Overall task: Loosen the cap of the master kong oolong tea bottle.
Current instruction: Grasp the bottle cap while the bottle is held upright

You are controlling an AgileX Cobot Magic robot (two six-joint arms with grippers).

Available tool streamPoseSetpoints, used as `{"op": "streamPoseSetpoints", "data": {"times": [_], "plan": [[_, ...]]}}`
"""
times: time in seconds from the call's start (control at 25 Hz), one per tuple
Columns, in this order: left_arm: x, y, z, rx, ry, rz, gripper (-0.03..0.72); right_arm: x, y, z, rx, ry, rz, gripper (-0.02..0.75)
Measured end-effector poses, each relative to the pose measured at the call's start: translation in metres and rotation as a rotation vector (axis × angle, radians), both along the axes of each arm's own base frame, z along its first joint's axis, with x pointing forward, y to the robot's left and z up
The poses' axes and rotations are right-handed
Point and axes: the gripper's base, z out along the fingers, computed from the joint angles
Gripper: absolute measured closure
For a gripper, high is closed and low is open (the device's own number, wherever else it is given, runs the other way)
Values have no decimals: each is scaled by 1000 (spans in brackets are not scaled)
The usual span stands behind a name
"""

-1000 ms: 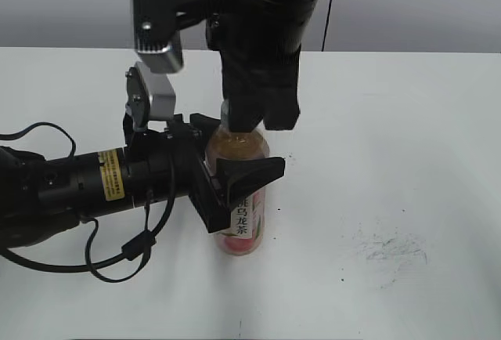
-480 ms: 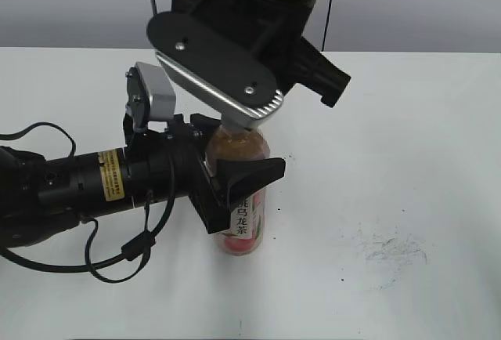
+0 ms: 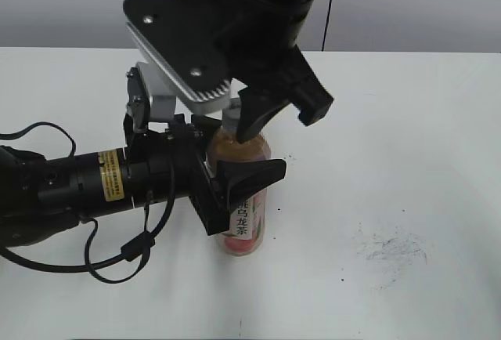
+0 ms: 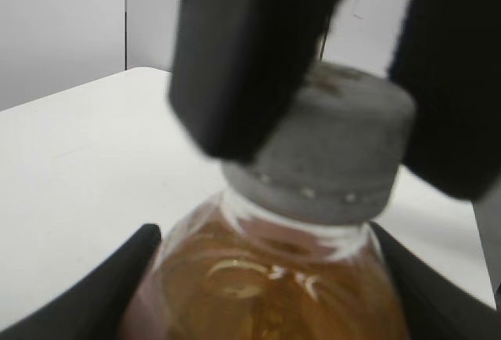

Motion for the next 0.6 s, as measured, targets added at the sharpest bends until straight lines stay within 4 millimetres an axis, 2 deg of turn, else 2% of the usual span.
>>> {"op": "streamPoseSetpoints", "data": {"times": [0.08,0.16,0.4,0.6], "plan": [[0,0,0,0,0,-1,243,0,1,2,40,66,-209,210],[0,0,0,0,-1,-1,243,0,2,4,74,127,-417,150],[0,0,0,0,-2,-2,243,4,-1,6,143,242,-1013,220],[0,0,0,0,-2,-2,243,4,-2,6,191,328,-1315,227]]}}
